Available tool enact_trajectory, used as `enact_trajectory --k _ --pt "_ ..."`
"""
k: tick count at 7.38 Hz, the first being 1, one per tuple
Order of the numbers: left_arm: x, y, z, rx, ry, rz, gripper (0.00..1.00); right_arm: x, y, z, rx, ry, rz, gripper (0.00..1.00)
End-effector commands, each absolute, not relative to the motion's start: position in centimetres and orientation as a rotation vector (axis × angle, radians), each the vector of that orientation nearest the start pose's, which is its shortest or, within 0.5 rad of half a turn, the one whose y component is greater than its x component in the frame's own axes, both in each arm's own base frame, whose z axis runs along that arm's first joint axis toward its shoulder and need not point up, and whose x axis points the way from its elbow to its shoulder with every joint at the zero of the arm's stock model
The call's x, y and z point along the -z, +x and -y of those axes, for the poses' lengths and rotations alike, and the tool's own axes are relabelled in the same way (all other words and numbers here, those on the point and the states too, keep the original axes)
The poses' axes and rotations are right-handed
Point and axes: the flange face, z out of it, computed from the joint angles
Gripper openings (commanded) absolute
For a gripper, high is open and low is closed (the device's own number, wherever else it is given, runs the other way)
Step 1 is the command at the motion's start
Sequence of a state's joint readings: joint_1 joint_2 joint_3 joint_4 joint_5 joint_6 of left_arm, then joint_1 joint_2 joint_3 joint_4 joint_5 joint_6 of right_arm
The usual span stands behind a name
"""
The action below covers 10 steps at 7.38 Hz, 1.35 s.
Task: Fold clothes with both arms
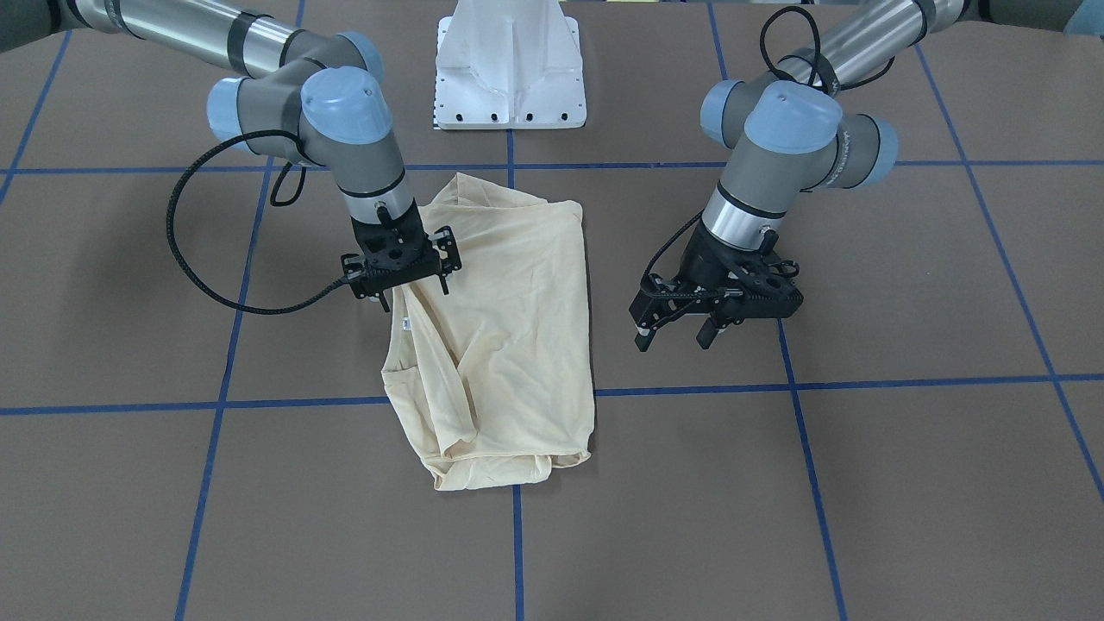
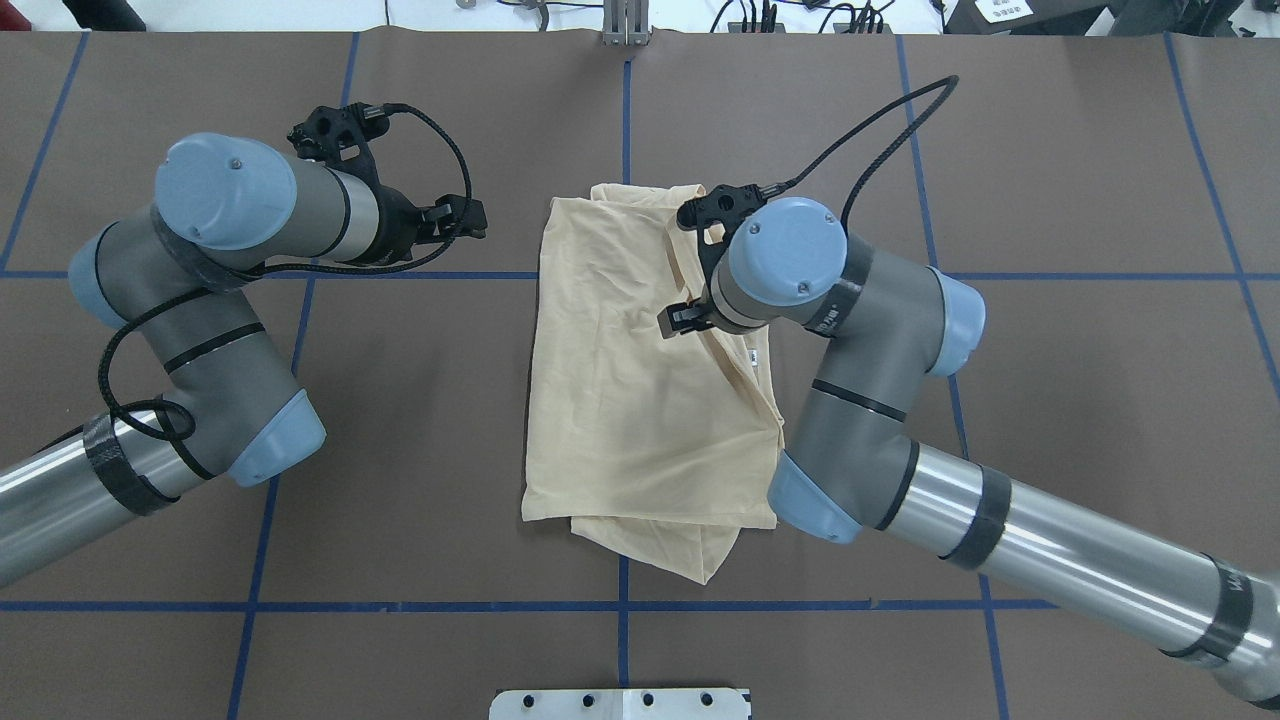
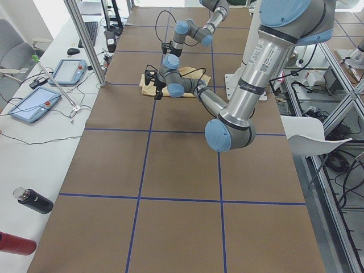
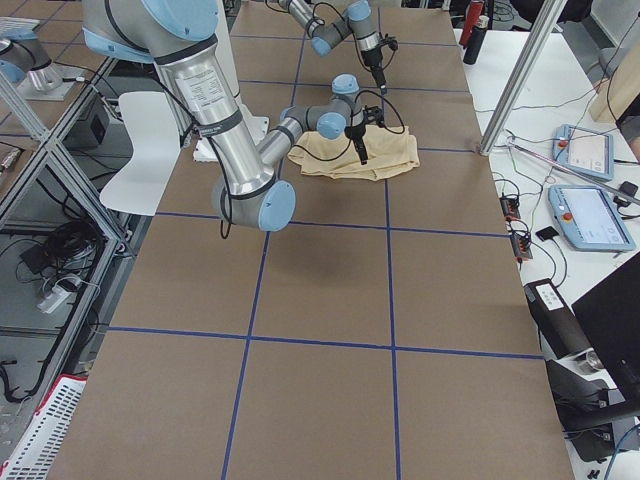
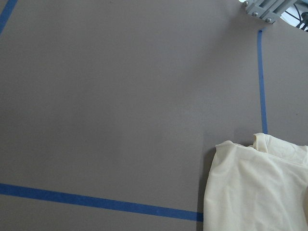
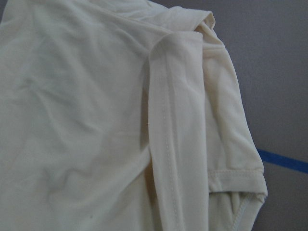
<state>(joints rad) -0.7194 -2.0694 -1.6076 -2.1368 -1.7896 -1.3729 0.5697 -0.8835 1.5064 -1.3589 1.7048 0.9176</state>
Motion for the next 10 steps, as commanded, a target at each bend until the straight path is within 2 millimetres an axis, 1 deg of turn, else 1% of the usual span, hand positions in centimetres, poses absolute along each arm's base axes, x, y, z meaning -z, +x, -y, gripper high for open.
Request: enact_trajectory --k 1,2,3,4,5,6,7,9,10 --pt "-29.1 43.2 52.8 0.347 0.311 -1.074 1.0 -24.0 -57.9 54.1 0.091 0.416 0.713 0.99" --pt "-29.1 43.2 52.8 0.347 0.311 -1.074 1.0 -26.6 -58.9 55.1 0.091 0.43 0.721 0.99" --pt "-29.1 43.2 52.8 0.347 0.311 -1.074 1.0 -26.7 -57.8 56.3 0.126 0.449 0.714 0.99" --pt "-29.1 43.2 52.8 0.347 0.311 -1.074 1.0 -27.6 -57.1 56.3 0.148 0.406 0.74 0.99" --pt "-29.0 43.2 52.8 0.347 0.312 -1.076 1.0 -27.8 -56.2 55.9 0.171 0.36 0.779 0.99" --pt "-29.0 43.2 52.8 0.347 0.312 -1.076 1.0 -29.0 -55.2 54.9 0.181 0.34 0.793 0.99" --pt "-29.0 43.2 52.8 0.348 0.311 -1.076 1.0 -29.7 -55.3 54.6 0.182 0.335 0.784 0.99" --pt "-29.0 43.3 52.7 0.347 0.311 -1.077 1.0 -30.0 -55.9 54.9 0.175 0.335 0.768 0.99" --pt "-29.0 43.3 52.7 0.347 0.31 -1.076 1.0 -29.3 -56.5 55.5 0.169 0.342 0.759 1.0"
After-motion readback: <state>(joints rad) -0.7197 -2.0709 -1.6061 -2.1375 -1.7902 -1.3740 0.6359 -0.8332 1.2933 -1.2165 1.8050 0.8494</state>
